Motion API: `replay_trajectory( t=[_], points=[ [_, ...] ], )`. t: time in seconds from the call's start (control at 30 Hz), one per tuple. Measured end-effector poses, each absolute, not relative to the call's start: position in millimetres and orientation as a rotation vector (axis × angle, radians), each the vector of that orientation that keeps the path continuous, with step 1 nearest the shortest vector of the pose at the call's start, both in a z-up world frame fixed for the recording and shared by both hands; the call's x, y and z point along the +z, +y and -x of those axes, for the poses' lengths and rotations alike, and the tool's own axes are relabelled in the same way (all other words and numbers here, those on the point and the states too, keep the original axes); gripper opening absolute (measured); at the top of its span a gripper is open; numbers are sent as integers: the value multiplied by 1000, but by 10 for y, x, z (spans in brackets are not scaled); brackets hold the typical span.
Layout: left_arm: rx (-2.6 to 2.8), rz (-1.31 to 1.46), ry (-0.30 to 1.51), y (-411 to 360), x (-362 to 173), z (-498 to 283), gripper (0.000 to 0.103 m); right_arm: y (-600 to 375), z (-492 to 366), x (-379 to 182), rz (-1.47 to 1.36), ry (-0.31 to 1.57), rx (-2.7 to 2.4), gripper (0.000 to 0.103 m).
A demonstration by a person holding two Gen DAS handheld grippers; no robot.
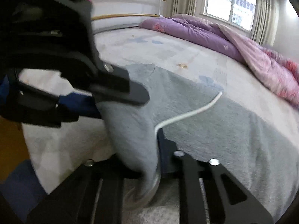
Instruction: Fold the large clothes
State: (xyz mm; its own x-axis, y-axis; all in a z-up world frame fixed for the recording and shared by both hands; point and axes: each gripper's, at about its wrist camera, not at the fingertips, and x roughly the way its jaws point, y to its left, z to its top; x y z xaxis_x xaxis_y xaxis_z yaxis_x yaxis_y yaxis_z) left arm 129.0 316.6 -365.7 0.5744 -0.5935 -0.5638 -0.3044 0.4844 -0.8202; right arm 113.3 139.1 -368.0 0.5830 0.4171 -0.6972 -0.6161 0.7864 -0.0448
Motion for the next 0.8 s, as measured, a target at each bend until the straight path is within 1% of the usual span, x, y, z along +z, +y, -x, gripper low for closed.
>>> replay_trajectory(
  t=[0.03, 0.07, 0.13, 0.17, 0.23, 0.37, 0.43, 0.57, 0.7, 0.8],
  points=[
    [-231, 1099, 964, 3188, -3589, -1270, 48, 1348, -1157, -3643, 269, 736, 625, 11],
    [-258, 1108, 936, 3208, -3524, -1249, 51, 1293, -1184, -3604, 221, 745, 634, 11],
    [-300, 1124, 887, 3223, -3417, -1218, 66, 1140, -1249, -3530, 84, 785, 644, 11],
    [-311, 1115, 866, 3223, -3348, -1206, 69, 1027, -1298, -3483, -10, 803, 646, 10],
    [-302, 1080, 825, 3213, -3234, -1184, 70, 848, -1369, -3405, -151, 821, 650, 10],
    [-382, 1145, 703, 3186, -3106, -1125, 70, 570, -1502, -3267, -371, 845, 652, 10],
    [-357, 1128, 685, 3159, -3072, -1119, 74, 419, -1551, -3183, -452, 838, 652, 10],
    [-144, 882, 871, 2865, -3206, -1291, 74, 105, -1455, -2941, -551, 778, 639, 10],
    [-157, 904, 960, 2473, -3460, -1557, 74, -363, -1334, -2855, -722, 742, 592, 10],
    [-189, 835, 978, 2085, -3424, -1786, 74, -675, -1298, -2834, -796, 724, 542, 10]
  ],
)
